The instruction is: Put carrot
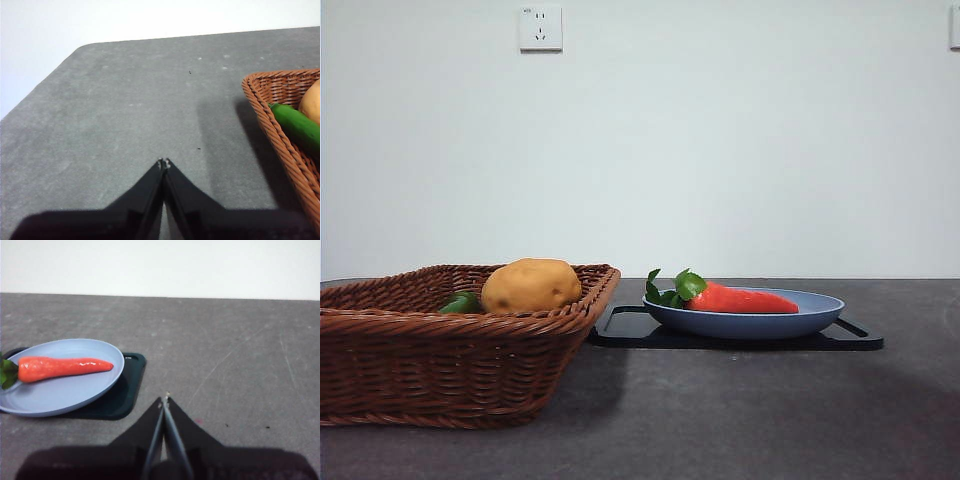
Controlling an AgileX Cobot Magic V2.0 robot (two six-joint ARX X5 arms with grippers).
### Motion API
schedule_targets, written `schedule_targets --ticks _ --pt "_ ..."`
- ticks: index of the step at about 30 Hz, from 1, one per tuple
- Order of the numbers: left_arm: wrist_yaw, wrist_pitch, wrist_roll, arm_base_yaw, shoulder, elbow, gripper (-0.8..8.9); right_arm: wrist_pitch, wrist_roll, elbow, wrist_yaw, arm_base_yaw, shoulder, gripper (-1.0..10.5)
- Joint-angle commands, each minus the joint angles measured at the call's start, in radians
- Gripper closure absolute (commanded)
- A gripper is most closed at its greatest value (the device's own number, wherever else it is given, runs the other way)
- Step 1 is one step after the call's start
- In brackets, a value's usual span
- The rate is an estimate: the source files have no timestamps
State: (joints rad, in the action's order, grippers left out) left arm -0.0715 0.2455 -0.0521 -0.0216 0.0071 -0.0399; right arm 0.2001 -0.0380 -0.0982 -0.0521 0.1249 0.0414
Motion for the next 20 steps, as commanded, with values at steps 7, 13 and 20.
schedule_targets --ticks 7,13,20 --pt "-0.001 -0.006 0.006 -0.004 -0.002 0.010 8.04 -0.029 0.023 0.088 0.002 0.000 -0.042 9.4" --pt "-0.001 -0.006 0.006 -0.004 -0.002 0.010 8.04 -0.035 0.022 0.090 -0.009 0.000 -0.042 9.4" --pt "-0.001 -0.006 0.006 -0.004 -0.002 0.010 8.04 -0.036 0.023 0.090 -0.007 0.000 -0.040 9.4"
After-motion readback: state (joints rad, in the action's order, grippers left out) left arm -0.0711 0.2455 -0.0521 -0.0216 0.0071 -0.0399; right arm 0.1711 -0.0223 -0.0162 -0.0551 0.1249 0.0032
